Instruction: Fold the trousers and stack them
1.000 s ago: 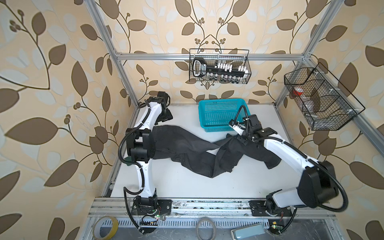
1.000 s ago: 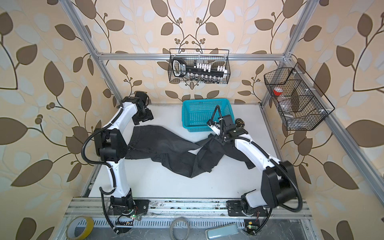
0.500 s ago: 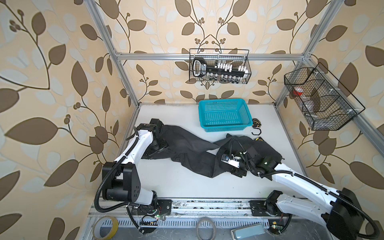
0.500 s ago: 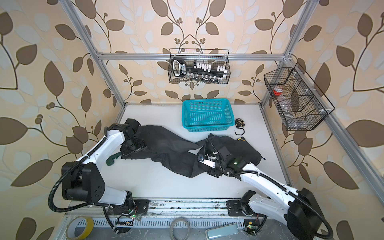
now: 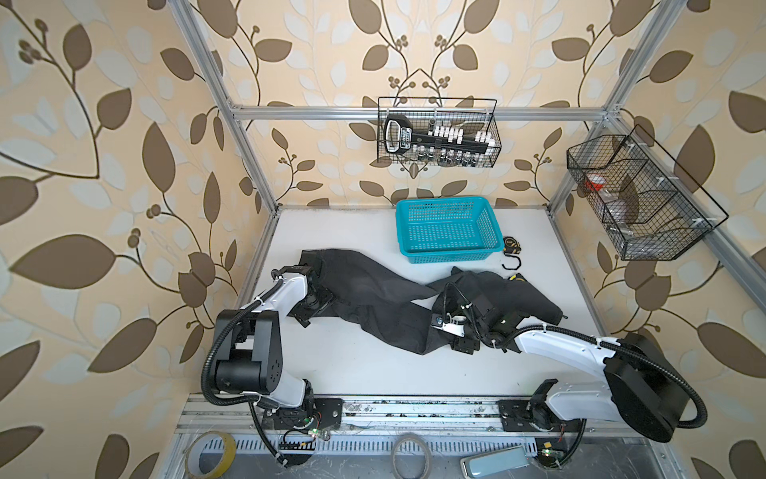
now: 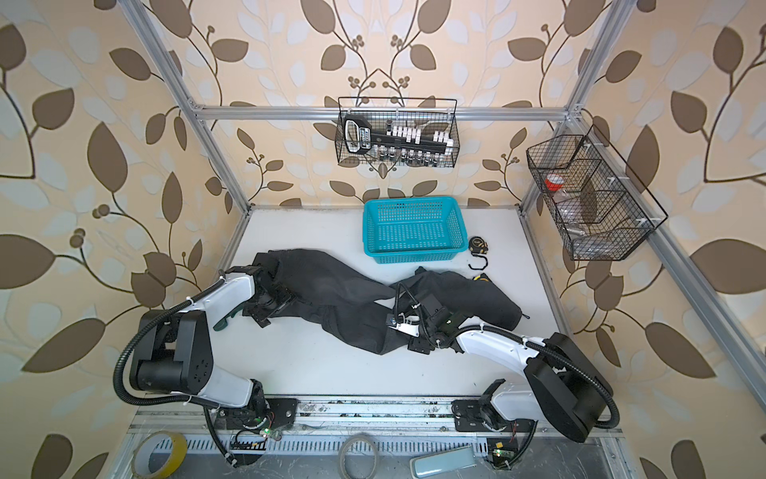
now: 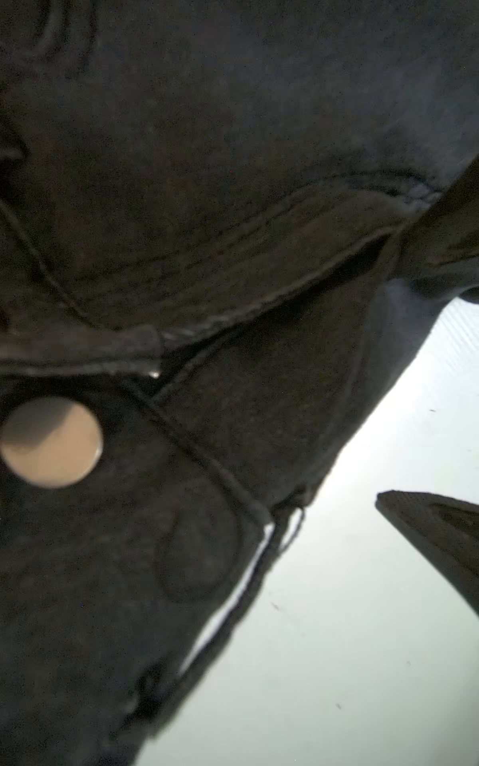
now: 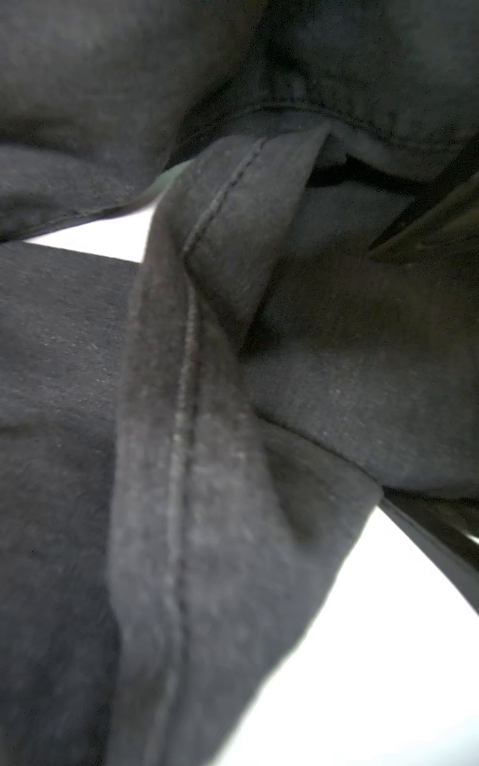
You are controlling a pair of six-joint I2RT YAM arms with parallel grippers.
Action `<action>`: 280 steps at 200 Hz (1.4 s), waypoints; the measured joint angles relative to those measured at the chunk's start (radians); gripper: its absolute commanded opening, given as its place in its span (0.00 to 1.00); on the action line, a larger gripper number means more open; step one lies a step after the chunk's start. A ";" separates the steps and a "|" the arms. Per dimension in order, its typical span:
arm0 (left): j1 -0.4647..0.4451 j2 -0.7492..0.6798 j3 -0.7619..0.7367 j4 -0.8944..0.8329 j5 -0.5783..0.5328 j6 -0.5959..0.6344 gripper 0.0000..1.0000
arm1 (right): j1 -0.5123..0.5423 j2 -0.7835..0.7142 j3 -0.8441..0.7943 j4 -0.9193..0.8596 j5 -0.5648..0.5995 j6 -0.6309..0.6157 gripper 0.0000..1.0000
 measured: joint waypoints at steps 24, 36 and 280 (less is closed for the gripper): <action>0.000 0.041 -0.019 0.069 0.004 -0.004 0.57 | -0.008 0.044 0.005 0.029 -0.012 0.008 0.49; 0.000 0.051 -0.019 0.095 0.011 -0.001 0.43 | -0.015 0.062 0.009 0.035 -0.023 0.012 0.34; 0.000 0.224 0.567 -0.392 -0.035 0.362 0.13 | -0.221 -0.065 0.407 -0.582 -0.419 0.168 0.08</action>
